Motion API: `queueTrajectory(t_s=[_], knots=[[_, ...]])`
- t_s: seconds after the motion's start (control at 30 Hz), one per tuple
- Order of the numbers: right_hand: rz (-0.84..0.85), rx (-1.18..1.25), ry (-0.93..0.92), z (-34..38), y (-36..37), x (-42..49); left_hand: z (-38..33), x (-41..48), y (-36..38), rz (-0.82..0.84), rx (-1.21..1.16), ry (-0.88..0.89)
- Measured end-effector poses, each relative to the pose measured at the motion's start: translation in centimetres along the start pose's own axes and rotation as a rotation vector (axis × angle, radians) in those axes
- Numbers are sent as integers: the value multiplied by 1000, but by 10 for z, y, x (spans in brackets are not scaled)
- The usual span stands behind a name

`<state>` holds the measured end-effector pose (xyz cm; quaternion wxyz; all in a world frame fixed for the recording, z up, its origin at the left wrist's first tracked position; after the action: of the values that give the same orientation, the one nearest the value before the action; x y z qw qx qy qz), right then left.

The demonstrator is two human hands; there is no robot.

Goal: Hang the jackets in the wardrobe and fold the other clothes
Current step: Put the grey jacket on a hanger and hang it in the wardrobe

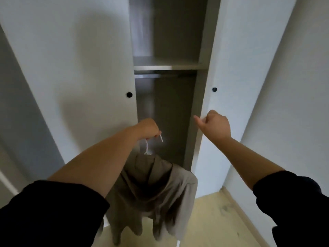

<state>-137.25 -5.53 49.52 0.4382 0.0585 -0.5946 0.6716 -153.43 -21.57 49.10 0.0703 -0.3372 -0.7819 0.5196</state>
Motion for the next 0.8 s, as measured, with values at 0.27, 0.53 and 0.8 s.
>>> queueTrajectory(t_s=[0.27, 0.53, 0.8], knots=[[73, -38, 257, -106, -77, -15, -97, -28, 55, 55, -58, 81], [82, -9, 467, -158, -87, -19, -100, -15, 45, -53, -204, -149], [351, 32, 675, -167, -54, -61, -116, -6, 54, 157, -1099, -366]])
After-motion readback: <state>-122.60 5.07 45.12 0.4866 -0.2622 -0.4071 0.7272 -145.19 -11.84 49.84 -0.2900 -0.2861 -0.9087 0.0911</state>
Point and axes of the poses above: each hand's wrist, its own x-axis towards the middle knuckle, its own y-axis out of the palm, z = x × y, the point moved 3 cm from there along x, towards the middle knuckle, and after that the axes turned 11 degrees about -y, right-handed, at the moved point
